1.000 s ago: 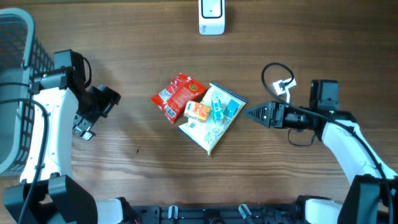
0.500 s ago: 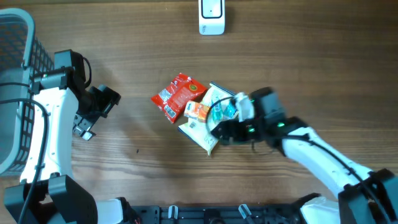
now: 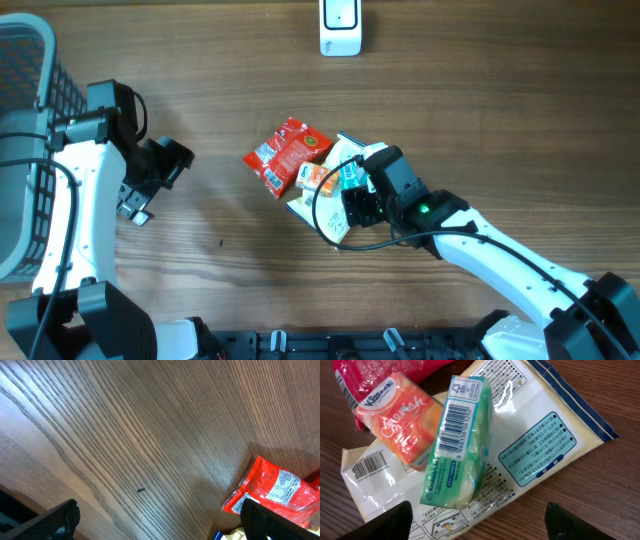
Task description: Scan the item barcode
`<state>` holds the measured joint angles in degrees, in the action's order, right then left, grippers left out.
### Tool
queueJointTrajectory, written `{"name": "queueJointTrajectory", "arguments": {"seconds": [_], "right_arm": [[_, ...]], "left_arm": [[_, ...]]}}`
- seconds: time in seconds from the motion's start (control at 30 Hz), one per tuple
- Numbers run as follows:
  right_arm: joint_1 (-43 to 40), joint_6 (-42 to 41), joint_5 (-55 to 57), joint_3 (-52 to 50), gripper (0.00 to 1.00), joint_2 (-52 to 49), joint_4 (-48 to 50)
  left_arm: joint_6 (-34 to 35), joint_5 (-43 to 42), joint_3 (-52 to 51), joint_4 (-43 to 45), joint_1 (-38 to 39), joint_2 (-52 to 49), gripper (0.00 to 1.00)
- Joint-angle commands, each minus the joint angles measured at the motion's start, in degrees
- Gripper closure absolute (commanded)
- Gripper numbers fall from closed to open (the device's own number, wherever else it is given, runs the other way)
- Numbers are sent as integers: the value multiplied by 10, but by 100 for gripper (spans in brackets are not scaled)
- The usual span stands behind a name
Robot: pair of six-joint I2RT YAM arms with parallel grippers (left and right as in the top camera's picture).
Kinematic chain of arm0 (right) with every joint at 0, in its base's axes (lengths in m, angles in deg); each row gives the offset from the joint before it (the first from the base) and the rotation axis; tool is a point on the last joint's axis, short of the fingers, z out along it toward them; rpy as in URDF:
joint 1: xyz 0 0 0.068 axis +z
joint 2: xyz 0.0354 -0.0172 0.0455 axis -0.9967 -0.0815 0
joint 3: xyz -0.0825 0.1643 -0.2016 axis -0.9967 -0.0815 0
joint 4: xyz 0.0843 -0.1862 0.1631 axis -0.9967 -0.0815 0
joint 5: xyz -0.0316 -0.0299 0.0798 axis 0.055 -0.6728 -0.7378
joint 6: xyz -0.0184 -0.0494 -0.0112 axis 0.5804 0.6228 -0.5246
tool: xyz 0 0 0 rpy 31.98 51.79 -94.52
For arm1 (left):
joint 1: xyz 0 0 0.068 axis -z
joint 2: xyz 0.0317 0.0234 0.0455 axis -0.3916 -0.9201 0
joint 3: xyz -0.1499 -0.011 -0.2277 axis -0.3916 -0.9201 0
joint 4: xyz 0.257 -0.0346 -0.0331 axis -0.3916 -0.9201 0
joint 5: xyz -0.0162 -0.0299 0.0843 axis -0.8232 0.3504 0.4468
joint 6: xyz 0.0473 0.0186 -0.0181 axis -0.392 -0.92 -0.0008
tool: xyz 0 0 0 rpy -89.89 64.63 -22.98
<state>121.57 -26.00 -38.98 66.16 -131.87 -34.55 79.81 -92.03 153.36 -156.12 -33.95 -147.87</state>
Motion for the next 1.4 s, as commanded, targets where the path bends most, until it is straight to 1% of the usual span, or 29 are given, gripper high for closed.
{"name": "queueJointTrajectory", "arguments": {"seconds": [0.0,0.13,0.27,0.4,0.57,0.7,0.77,0.87,0.9,0.93,1.0,1.07,1.13,1.17,1.23,1.27,1.3,1.37], "right_arm": [[-10,-47,12,11,16,13,-7],[-30,-42,-42,11,15,70,-17],[-33,-38,-105,11,15,123,-23],[-33,-48,-117,11,14,141,-24],[-33,-105,-111,11,14,139,-11],[-33,-204,-86,10,15,113,0],[-33,-234,-86,10,15,94,7],[-33,-237,-86,10,14,61,31],[-33,-237,-87,10,17,54,41],[-33,-237,-86,10,22,51,49],[-34,-217,-87,10,24,54,70],[-34,-158,-85,11,23,59,84],[-35,-143,-63,15,23,62,69],[-37,-137,-63,21,21,61,52],[-51,-102,-67,59,21,56,-26],[-61,-77,-66,91,19,53,-75],[-67,-66,-65,111,18,51,-102],[-85,-30,-67,185,18,42,-184]], "left_arm": [[6,-4,0,0,-2,0,0],[6,-4,0,0,-2,0,0],[6,-4,0,0,-2,0,0],[6,-4,0,0,-2,0,0],[6,-4,0,0,-2,0,0],[6,-4,0,0,-2,0,0],[6,-4,0,0,-2,0,0],[6,-4,0,0,-2,0,0],[6,-4,0,0,-2,0,0],[6,-4,0,0,-2,0,0],[6,-4,0,0,-2,0,0],[6,-4,0,0,-2,0,0],[6,-4,0,0,-2,0,0],[6,-4,0,0,-2,0,0],[6,-4,0,0,-2,0,0],[6,-4,0,0,-2,0,0],[6,-4,0,0,-2,0,0],[6,-4,0,0,-2,0,0]]}}
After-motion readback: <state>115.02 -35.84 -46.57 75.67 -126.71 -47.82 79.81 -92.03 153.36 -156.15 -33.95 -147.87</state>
